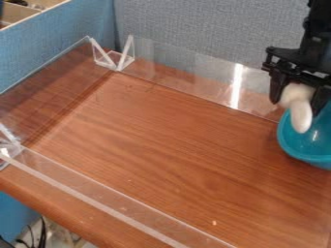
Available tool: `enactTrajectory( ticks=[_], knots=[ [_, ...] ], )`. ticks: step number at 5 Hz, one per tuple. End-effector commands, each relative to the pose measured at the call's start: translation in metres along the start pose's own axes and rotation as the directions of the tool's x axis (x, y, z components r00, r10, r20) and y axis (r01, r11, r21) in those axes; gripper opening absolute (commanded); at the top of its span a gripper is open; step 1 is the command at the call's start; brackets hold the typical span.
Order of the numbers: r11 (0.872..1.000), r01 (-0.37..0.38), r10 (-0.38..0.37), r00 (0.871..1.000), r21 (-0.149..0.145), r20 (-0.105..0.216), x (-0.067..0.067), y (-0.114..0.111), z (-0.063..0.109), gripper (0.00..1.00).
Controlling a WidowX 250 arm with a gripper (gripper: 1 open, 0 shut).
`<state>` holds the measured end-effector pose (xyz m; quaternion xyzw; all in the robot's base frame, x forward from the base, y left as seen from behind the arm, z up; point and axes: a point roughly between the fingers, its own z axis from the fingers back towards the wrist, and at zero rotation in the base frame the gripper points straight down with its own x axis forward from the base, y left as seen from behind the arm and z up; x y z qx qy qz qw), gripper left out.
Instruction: Put the mushroom in the blue bowl
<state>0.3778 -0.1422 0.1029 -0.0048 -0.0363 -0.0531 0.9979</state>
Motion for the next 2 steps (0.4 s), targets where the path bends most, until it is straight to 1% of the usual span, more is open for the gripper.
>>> enactTrajectory(
  ticks=[1, 2],
  knots=[
    [1.000, 0.014, -0.013, 0.998, -0.016, 0.061, 0.0135, -0.0057, 0.0162, 0.00],
    [0.999, 0.034, -0.033, 0.998, -0.018, 0.046, 0.0167, -0.0132, 0.0066, 0.00]
  ],
)
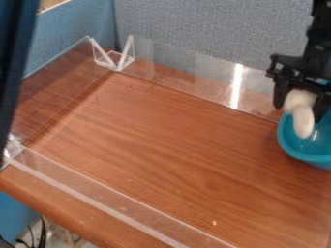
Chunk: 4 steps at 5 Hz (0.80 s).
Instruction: Put the mushroom in the blue bowl
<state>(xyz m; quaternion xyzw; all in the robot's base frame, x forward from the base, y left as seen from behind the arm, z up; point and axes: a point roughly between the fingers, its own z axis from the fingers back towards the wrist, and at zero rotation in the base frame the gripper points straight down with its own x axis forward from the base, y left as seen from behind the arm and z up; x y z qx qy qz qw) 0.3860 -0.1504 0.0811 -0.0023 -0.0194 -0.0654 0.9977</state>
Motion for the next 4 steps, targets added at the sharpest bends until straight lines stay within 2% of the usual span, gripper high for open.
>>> enactTrajectory(
  ticks=[1, 2, 3, 4],
  knots=[
    [0.999, 0.025, -0.024, 0.997, -0.020, 0.068, 0.0106, -0.0111, 0.0221, 0.00],
    [0.999, 0.028, -0.026, 0.998, -0.022, 0.061, 0.0108, -0.0130, 0.0196, 0.00],
    [0.999, 0.025, -0.023, 0.998, -0.024, 0.058, 0.0102, -0.0132, 0.0196, 1.00],
    [0.999, 0.017, -0.015, 0.998, -0.029, 0.061, 0.0091, -0.0125, 0.0232, 1.00]
  ],
)
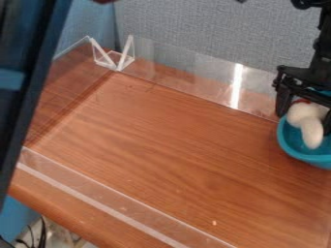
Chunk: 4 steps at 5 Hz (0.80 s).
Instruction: Put the mushroom in the blue bowl
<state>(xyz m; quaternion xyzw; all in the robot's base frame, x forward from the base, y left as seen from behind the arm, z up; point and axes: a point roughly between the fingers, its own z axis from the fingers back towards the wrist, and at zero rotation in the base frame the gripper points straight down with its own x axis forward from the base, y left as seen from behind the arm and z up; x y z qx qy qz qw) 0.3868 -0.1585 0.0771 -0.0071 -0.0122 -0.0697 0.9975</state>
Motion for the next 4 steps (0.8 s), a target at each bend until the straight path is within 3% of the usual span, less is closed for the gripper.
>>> enactTrajectory(
  ticks=[1, 4],
  knots=[
    [1.000, -0.002, 0.004, 0.997, -0.023, 0.081, 0.006, -0.004, 0.033, 1.00],
    [0.999, -0.033, 0.037, 0.994, -0.040, 0.100, 0.001, -0.001, 0.049, 1.00]
  ],
)
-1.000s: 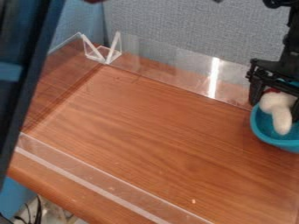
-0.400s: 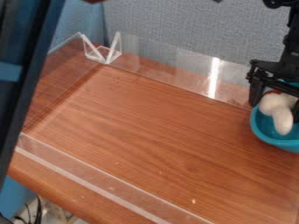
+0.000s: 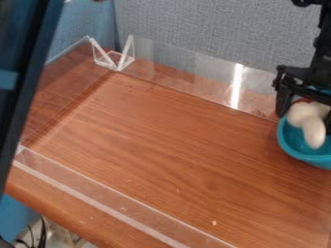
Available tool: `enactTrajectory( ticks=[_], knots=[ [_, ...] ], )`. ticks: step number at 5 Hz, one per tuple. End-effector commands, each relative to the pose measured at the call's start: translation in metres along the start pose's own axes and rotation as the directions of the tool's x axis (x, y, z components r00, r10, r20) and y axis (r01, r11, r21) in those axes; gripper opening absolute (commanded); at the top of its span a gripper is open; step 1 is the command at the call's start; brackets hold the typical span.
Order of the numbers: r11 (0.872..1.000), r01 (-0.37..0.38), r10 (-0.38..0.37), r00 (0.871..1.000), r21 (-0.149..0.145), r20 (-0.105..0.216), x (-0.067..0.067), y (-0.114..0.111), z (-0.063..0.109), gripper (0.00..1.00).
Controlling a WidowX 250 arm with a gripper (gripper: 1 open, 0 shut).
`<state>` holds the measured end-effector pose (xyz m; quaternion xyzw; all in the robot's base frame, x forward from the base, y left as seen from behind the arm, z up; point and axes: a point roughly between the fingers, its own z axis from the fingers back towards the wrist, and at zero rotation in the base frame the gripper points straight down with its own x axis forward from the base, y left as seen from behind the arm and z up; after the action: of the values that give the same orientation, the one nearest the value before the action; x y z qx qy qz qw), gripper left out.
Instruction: Put the mushroom in the blue bowl
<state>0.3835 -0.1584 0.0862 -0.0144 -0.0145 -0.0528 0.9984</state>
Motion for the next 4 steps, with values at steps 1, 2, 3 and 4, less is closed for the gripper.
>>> enactTrajectory(
  ticks=[1, 2, 3, 4],
  knots=[
    [0.999, -0.009, 0.012, 0.995, -0.031, 0.098, 0.0029, 0.0003, 0.0443, 1.00],
    [0.999, -0.014, 0.018, 0.995, -0.034, 0.100, 0.0020, 0.0002, 0.0469, 1.00],
    [0.999, -0.020, 0.024, 0.994, -0.037, 0.102, 0.0011, 0.0002, 0.0499, 1.00],
    [0.999, -0.027, 0.031, 0.994, -0.041, 0.106, 0.0000, 0.0004, 0.0538, 1.00]
  ],
)
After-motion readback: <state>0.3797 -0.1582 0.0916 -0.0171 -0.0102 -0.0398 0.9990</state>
